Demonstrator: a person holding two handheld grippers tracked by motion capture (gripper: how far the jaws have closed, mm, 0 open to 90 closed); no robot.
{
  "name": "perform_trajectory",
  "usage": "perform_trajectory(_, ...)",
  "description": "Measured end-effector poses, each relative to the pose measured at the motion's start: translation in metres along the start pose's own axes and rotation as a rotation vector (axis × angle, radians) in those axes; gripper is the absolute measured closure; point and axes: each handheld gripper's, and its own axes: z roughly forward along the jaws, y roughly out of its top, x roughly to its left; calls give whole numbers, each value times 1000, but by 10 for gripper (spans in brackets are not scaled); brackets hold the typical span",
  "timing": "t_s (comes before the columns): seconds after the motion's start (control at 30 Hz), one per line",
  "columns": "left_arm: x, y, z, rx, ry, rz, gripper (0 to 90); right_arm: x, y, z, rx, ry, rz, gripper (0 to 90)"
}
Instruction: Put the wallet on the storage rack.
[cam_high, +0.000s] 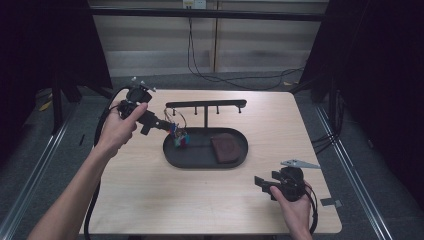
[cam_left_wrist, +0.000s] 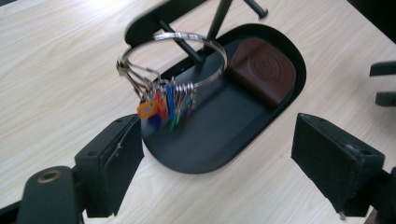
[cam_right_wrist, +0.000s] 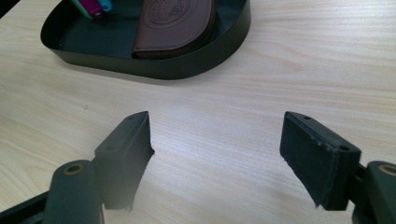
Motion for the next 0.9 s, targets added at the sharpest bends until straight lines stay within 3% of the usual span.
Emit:
perform_trajectory(0.27,-10,-32,0,-84,13,27,164,0,0,1,-3,-1,-4,218)
perform_trajectory(0.43,-13,-51,2,-100,5,41,164,1,0,0,-8,3,-5,205)
perform_trajectory(0.53,-13,-66,3,-148,-13,20,164,1,0,1,-7,3,-4,203)
perform_trajectory(0.63,-13,-80,4,-174,-2,0,165,1,0,1,-5,0,-3,204)
perform_trajectory(0.9,-18,-123,9,-204,-9,-11,166,1,0,0,-7,-1,-2,210)
